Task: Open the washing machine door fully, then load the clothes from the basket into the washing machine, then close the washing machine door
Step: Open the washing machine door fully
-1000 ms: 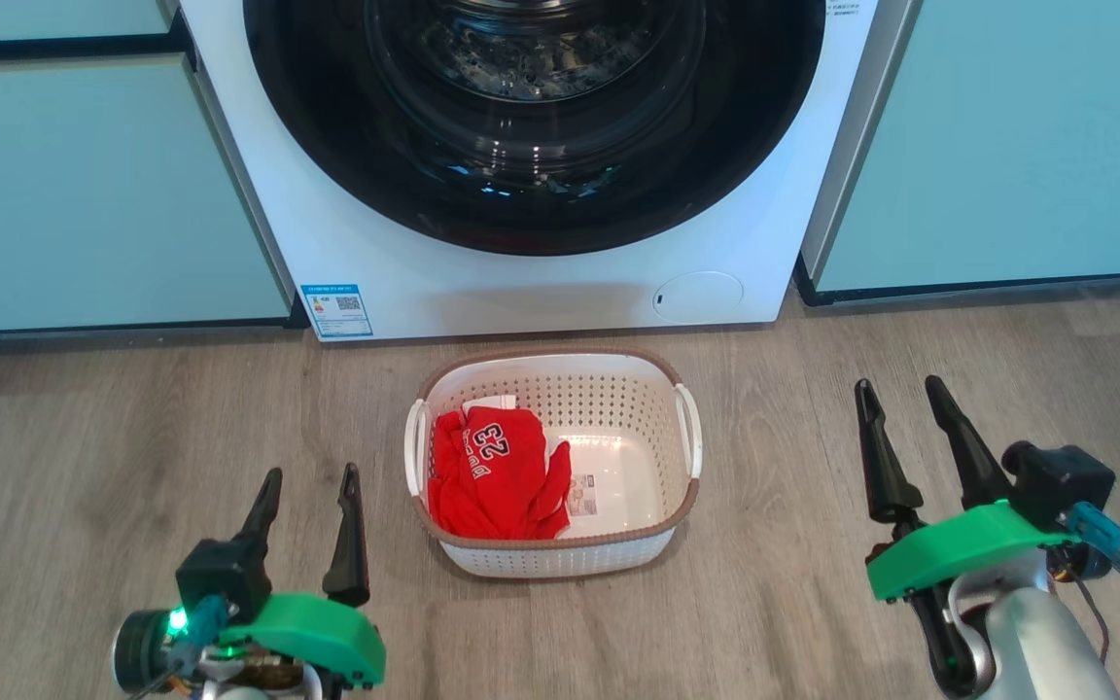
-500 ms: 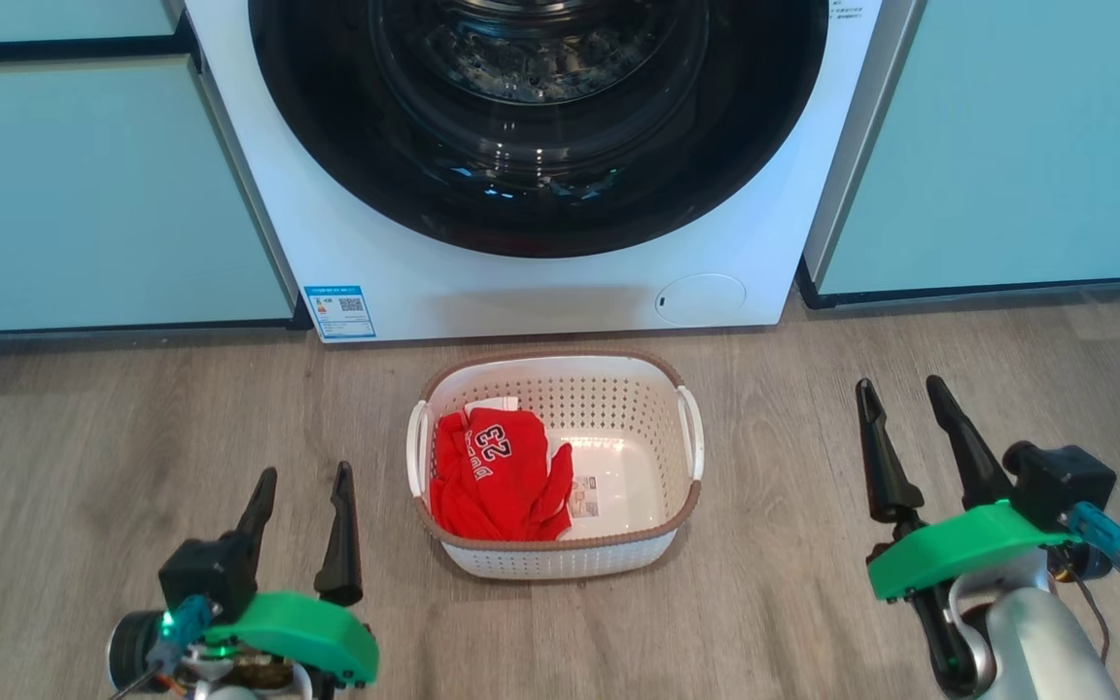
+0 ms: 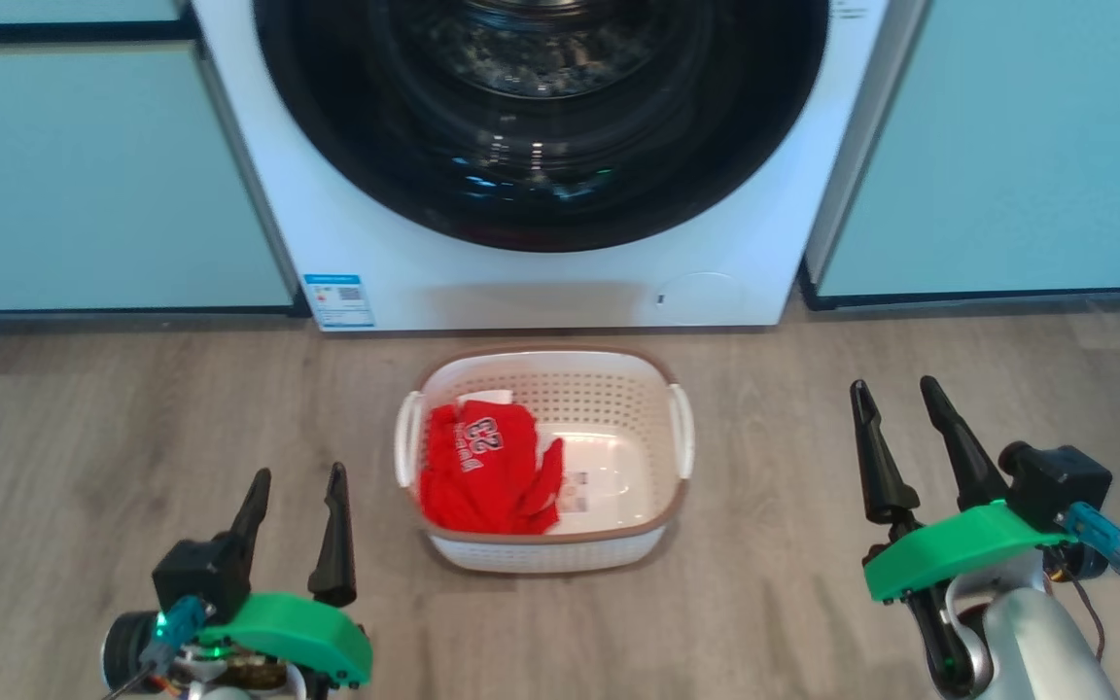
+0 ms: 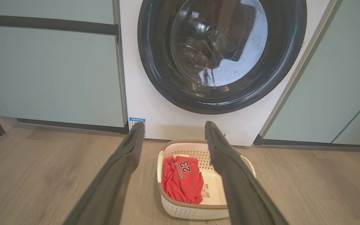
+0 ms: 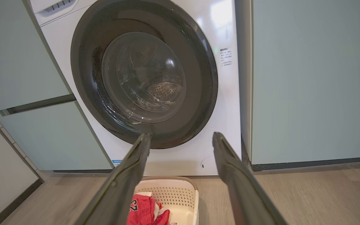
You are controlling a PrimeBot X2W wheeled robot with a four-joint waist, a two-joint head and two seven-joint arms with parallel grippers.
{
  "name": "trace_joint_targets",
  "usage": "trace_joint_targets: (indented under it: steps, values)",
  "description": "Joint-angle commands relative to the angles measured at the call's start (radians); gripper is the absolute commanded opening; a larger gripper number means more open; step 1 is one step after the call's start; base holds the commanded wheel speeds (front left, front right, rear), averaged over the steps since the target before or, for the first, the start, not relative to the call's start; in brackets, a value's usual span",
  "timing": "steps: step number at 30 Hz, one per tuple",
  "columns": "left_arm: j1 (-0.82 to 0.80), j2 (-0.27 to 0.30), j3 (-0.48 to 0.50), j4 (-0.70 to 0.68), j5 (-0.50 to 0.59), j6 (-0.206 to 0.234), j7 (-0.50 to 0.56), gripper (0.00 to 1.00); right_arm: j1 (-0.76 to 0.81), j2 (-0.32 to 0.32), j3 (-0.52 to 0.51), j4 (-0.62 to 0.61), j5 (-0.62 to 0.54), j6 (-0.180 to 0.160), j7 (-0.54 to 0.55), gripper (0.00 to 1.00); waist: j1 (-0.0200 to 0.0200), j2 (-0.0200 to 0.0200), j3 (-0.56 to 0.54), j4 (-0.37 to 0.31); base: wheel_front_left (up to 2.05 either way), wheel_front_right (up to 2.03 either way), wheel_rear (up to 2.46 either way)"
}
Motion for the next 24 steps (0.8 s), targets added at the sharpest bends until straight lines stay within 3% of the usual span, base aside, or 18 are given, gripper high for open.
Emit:
trace_joint_targets:
  steps: [1, 14, 24]
  values:
    - [-0.043, -0.002, 0.026, -0.032, 0.006, 0.000, -0.013, 1.00, -0.047, -0.013, 0.018, -0.029, 0.000, 0.000, -0.009, 1.00, 0.0000, -0.0001, 0.000, -0.001, 1.23, 1.23, -2.46]
    - [-0.045, -0.002, 0.026, -0.040, 0.002, 0.004, -0.013, 1.00, -0.051, -0.013, 0.014, -0.024, -0.004, 0.000, -0.009, 1.00, 0.0000, -0.0001, -0.002, -0.009, 1.23, 1.23, -2.46]
    - [-0.035, -0.002, 0.013, -0.079, 0.072, 0.050, -0.013, 1.00, -0.052, -0.013, 0.019, -0.013, -0.017, 0.000, -0.009, 1.00, 0.0000, -0.0001, -0.012, -0.029, 0.86, 0.86, -1.72]
